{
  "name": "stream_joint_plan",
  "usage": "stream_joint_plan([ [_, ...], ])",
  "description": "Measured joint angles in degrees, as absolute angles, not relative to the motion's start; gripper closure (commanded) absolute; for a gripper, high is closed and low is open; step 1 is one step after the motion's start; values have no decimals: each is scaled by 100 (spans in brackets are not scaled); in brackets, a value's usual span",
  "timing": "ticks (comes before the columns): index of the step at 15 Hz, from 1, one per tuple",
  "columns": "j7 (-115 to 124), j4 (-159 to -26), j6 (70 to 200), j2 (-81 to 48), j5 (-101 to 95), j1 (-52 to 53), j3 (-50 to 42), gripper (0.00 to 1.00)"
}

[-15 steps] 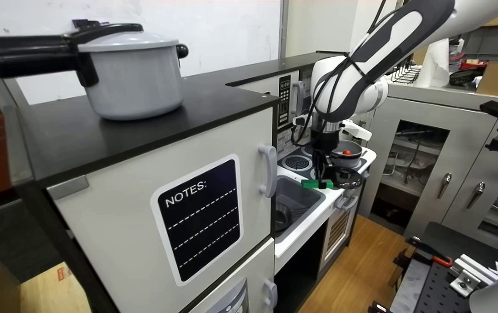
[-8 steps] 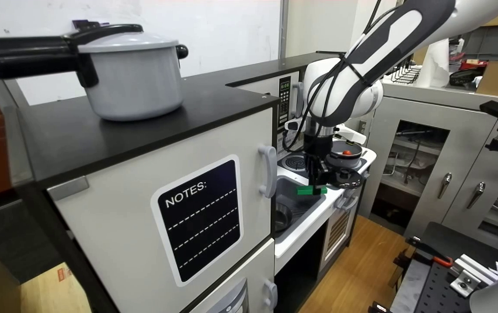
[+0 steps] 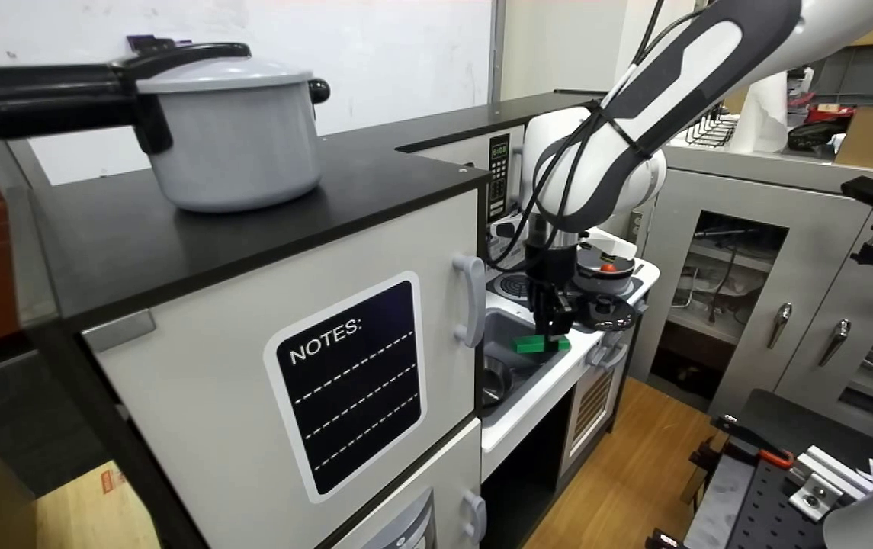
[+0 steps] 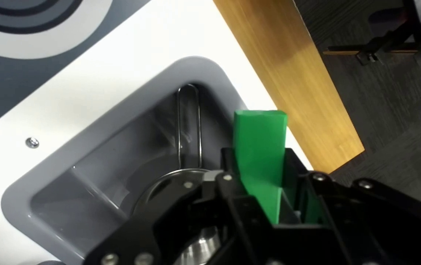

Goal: Pick up and put down the green block then put the salt cellar inside the pot and the green block in the sink

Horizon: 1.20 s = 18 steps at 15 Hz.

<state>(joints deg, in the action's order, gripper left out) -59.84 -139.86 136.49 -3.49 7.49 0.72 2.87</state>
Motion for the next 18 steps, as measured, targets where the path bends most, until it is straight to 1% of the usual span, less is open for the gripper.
stream_joint_plan([
  [5, -5961, -13982, 13654, -285, 981, 79, 270, 92],
  [10, -5643, -14166, 13645, 164, 1060, 42, 167, 92],
  [15, -5172, -14542, 13505, 611, 1075, -46, -213, 92],
  [18, -4973, -14580, 13479, 689, 1074, 15, -219, 92],
])
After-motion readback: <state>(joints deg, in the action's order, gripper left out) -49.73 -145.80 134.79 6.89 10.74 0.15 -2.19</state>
